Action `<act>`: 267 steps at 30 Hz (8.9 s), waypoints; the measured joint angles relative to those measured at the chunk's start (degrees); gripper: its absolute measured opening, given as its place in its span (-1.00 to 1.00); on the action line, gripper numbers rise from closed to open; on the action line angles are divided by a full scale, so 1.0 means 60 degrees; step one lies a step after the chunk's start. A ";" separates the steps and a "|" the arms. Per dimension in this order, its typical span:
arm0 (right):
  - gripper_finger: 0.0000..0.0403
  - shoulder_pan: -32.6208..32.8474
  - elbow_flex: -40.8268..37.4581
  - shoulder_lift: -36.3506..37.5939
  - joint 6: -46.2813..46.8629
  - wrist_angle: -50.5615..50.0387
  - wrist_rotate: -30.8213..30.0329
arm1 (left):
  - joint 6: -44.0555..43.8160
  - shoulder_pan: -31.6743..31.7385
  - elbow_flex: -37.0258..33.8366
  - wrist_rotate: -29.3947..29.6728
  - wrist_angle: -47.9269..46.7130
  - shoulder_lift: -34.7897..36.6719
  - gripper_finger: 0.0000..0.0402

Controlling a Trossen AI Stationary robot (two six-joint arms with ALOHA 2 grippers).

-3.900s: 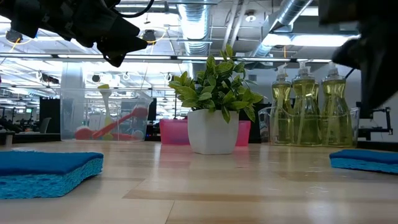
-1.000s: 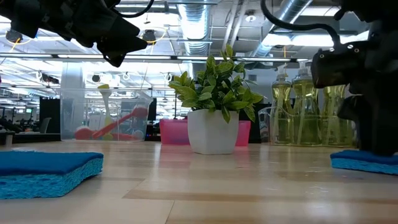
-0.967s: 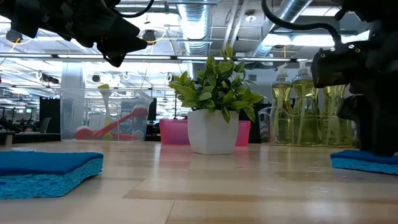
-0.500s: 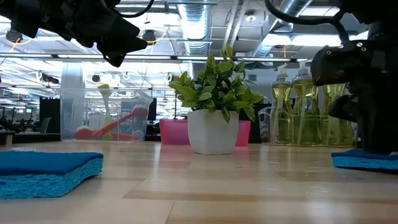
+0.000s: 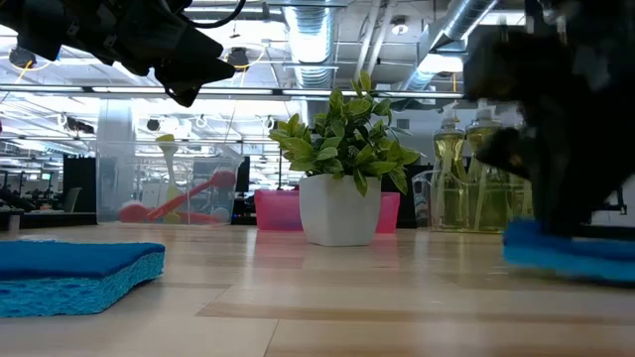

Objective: Pick & Place Kitchen Sink Supplies
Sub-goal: Put the blue sponge into the red bin

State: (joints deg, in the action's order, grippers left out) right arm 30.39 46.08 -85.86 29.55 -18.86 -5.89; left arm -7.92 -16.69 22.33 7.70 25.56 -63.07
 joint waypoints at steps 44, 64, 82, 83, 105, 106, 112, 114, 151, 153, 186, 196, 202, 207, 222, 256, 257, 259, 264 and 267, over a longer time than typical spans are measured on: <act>-0.98 -0.4455 0.5987 0.0036 -0.7783 -0.0815 -0.8154 | 0.0026 0.0004 0.0000 -0.0002 -0.0022 0.0000 -0.23; -0.81 -0.7786 0.5987 0.0044 -0.5129 -0.1382 -0.4911 | 0.0026 0.0000 0.0000 -0.0003 -0.0033 0.0000 -0.23; -0.22 -0.7788 0.5987 0.0047 -0.4817 -0.1906 -0.4983 | 0.0026 0.0004 0.0000 -0.0003 -0.0036 0.0000 -0.23; -0.22 -0.7788 0.5987 0.0047 -0.4828 -0.1965 -0.4984 | 0.0026 0.0004 0.0000 -0.0003 -0.0036 0.0000 -0.23; -0.26 -0.6761 0.5987 0.0047 -0.5024 -0.2278 -0.6193 | -0.0337 -0.0051 -0.0564 -0.0015 0.0026 0.0004 -0.23; -0.26 -0.6709 0.5987 0.0047 -0.5021 -0.2382 -0.6290 | -0.0404 -0.0051 -0.0588 -0.0016 0.0022 0.0004 -0.23; -0.31 -0.6268 0.5987 0.0047 -0.4969 -0.3053 -0.6539 | -0.0634 -0.0051 -0.0594 -0.0604 0.0044 0.0004 -0.23; -0.34 -0.6027 0.5987 0.0082 -0.4866 -0.3313 -0.6587 | -0.0795 -0.0051 -0.0594 -0.0924 0.0051 0.0004 -0.23; -0.41 0.1301 -0.1361 0.3538 -0.3752 0.4112 -0.8757 | -0.2643 -0.3087 0.0199 0.0908 -0.0681 -0.1497 -0.23; -0.41 0.1300 -0.1361 0.3497 -0.3747 0.4224 -0.8755 | -0.2485 -0.3221 0.0533 0.0926 -0.0720 -0.1979 -0.23; -0.41 0.1392 -0.1357 0.2135 -0.3265 0.5328 -0.7522 | -0.4523 -0.3362 0.2539 0.0082 -0.2510 -0.5629 -0.23; -0.41 0.1358 -0.1357 0.2135 -0.3269 0.5333 -0.7522 | -0.4681 -0.3105 0.2164 0.0100 -0.2430 -0.5629 -0.23; -0.41 0.1296 -0.1357 0.2135 -0.3269 0.5332 -0.7522 | -0.4017 -0.2845 0.2114 0.0388 -0.2697 -0.5442 -0.26; -0.41 0.1290 -0.1357 0.2135 -0.3269 0.5335 -0.7525 | -0.3912 -0.2743 0.2079 0.0774 -0.3034 -0.5175 -0.37; -0.41 0.1286 -0.1357 0.2135 -0.3269 0.5335 -0.7526 | -0.3120 -0.2006 0.2073 0.1290 -0.4739 -0.3046 -0.54; -0.41 0.1282 -0.1357 0.2135 -0.3267 0.5300 -0.7526 | -0.3834 -0.2523 0.2091 0.1135 -0.3989 -0.4062 -0.54; -0.41 0.1282 -0.1357 0.2135 -0.3265 0.5301 -0.7526 | -0.3817 -0.2524 0.2093 0.1171 -0.3995 -0.4107 -0.54; -0.41 0.1282 -0.1357 0.2135 -0.3265 0.5302 -0.7526 | -0.3754 -0.2521 0.2091 0.1196 -0.4006 -0.4185 -0.54; -0.41 0.1282 -0.1357 0.2135 -0.3267 0.5300 -0.7526 | -0.3729 -0.2435 0.2095 0.1213 -0.4003 -0.4398 -0.54; -0.41 0.1282 -0.1357 0.2135 -0.3265 0.5302 -0.7526 | -0.3730 -0.2340 0.2095 0.1195 -0.4004 -0.4563 -0.54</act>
State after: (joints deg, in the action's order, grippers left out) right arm 38.09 37.93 -73.06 9.96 12.95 -51.05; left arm -30.30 -30.73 34.89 14.87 1.54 -90.45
